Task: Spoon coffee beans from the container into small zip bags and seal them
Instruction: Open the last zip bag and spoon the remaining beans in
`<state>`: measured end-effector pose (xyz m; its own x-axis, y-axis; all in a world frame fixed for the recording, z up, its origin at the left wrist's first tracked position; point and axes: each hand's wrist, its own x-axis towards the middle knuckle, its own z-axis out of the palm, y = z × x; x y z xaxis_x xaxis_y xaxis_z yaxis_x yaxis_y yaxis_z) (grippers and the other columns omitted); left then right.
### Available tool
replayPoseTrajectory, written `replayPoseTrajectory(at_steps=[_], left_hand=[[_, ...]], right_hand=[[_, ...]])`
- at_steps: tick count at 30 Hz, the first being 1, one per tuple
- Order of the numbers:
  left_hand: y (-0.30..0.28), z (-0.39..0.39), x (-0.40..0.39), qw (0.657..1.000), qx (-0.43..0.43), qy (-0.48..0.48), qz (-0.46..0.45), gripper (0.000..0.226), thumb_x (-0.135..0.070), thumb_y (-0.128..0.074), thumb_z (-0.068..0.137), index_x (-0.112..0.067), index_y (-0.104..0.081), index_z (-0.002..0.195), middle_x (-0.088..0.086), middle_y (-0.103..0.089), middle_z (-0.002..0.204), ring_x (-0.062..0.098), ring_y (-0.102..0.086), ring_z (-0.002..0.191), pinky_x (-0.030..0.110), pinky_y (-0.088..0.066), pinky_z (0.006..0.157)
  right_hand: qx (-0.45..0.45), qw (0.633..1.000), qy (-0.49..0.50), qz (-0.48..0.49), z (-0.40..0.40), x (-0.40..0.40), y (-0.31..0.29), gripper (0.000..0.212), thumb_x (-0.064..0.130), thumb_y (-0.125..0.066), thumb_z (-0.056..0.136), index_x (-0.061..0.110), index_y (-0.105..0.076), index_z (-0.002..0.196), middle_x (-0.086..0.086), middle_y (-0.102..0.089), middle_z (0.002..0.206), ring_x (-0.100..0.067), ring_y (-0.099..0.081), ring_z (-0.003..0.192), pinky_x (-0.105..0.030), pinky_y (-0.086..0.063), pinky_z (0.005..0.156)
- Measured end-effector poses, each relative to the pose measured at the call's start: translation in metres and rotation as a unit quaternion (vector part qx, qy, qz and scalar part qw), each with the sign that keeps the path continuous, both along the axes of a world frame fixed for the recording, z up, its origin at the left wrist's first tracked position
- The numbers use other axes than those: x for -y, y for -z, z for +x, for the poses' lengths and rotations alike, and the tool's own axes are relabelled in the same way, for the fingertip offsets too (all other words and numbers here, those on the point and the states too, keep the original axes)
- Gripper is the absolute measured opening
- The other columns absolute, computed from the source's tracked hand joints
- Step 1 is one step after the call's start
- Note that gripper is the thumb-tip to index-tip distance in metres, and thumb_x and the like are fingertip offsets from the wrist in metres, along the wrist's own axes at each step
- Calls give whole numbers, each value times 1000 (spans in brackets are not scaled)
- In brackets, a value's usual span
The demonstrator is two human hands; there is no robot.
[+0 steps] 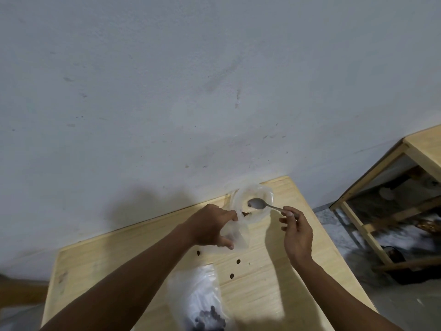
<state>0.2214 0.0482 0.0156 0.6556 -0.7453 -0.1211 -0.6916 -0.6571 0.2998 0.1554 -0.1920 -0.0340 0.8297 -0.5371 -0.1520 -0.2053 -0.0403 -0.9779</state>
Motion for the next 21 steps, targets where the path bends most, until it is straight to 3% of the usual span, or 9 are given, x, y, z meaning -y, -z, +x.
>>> replayPoseTrajectory(at_steps=[10, 17, 21], left_hand=[[1, 2, -6, 997, -1, -81, -4, 72, -58, -77, 67, -22, -56, 126, -3, -70, 110, 20, -64, 91, 31, -48, 76], [-4, 0, -17, 996, -5, -88, -4, 68, -61, -75, 67, -28, -55, 123, -12, -66, 119, 14, -62, 98, 29, -45, 81], [3, -6, -25, 996, -21, -84, 2, 71, -62, -73, 68, -30, -52, 127, -12, -61, 130, 15, -58, 111, 30, -40, 91]], right_hand=[[-2, 999, -35, 6, -9, -5, -2, 22, 17, -47, 103, 20, -68, 108, 5, -71, 100, -12, -69, 82, -32, -54, 76], [-22, 998, -11, 55, -5, -17, 7, 22, 16, -49, 102, 17, -70, 110, -2, -73, 97, -20, -71, 84, -38, -57, 77], [-38, 997, -41, 59, -8, -21, 11, 22, 13, -47, 102, 11, -68, 108, -2, -71, 93, -3, -67, 69, -33, -54, 76]])
